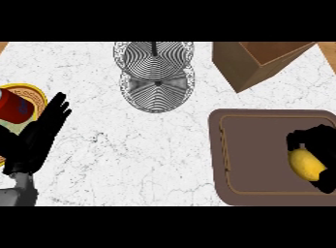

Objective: Pick the lemon from the tray and place it in the tiered basket

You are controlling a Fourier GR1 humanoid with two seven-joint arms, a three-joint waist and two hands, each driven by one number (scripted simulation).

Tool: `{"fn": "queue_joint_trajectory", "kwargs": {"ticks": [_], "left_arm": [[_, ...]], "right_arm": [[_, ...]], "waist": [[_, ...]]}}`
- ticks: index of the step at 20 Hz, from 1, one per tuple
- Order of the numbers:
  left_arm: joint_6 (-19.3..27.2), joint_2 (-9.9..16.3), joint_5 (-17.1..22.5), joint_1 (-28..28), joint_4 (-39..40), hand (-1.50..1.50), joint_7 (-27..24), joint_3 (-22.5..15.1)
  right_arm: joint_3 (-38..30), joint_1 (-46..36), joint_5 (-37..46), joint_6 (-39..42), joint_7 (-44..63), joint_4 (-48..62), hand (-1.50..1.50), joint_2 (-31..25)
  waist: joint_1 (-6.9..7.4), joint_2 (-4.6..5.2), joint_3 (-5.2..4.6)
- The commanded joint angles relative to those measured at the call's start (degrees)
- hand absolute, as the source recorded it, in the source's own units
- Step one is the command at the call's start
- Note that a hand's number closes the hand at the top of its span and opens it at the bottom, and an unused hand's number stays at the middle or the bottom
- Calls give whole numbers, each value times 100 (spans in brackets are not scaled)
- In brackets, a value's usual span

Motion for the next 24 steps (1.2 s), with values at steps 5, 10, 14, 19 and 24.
{"fn": "queue_joint_trajectory", "kwargs": {"ticks": [5,10,14,19,24], "left_arm": [[54,-147,-207,-70,-95,0,-1,-194],[-69,-74,10,-43,-54,0,85,4],[-60,-83,-37,201,-151,0,-18,14],[55,-193,-233,158,-97,0,-53,-56],[-146,-193,-159,34,249,0,-207,87]], "right_arm": [[-969,-1713,3,-239,1048,1642,150,372],[-1674,-2114,-931,-1113,533,1586,150,791],[-2011,-2493,-1974,-504,506,866,150,1116],[-1960,-3033,-2576,592,1410,-152,150,1098],[-1503,-3468,-2672,950,2314,-513,150,1443]], "waist": [[196,90,82],[108,65,85],[27,12,75],[-18,8,68],[24,39,70]]}}
